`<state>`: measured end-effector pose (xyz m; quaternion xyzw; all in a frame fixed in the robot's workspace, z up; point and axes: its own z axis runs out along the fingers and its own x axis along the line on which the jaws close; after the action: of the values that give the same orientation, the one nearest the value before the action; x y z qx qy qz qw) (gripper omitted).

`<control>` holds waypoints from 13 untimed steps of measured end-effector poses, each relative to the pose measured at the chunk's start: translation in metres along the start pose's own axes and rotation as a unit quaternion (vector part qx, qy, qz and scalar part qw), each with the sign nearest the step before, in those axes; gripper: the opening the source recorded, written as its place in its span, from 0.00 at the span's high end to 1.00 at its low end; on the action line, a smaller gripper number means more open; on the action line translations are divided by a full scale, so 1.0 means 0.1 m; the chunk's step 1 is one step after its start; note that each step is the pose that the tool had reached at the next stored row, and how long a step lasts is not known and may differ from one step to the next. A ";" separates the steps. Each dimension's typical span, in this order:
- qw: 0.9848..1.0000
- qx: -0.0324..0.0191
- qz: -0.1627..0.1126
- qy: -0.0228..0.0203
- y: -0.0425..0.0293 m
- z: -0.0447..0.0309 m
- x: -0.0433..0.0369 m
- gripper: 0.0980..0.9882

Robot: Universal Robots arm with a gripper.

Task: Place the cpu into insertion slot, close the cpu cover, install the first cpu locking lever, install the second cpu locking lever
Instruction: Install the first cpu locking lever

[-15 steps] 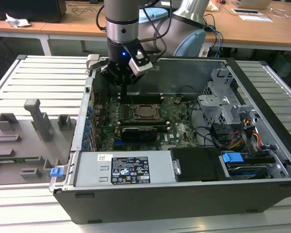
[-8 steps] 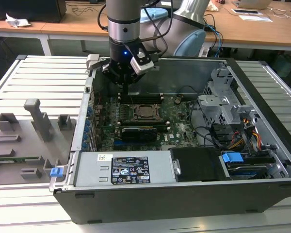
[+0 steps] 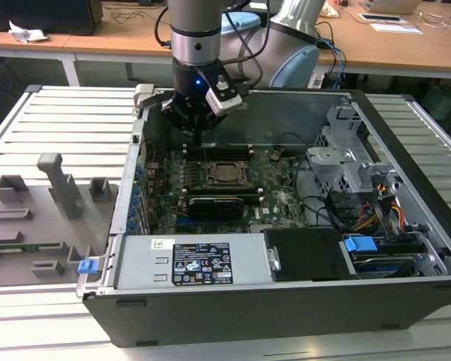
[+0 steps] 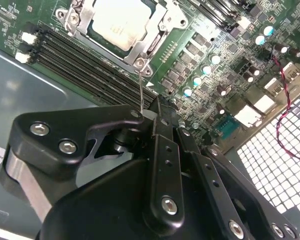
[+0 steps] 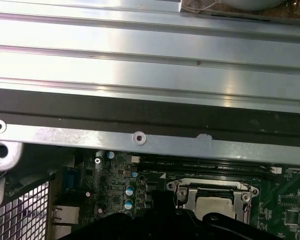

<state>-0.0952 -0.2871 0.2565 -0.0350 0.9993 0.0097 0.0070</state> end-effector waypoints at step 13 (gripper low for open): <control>1.000 0.000 0.000 0.000 -0.003 0.001 -0.050 0.99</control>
<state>-0.0903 -0.2871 0.2564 -0.0350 0.9993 0.0097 0.0070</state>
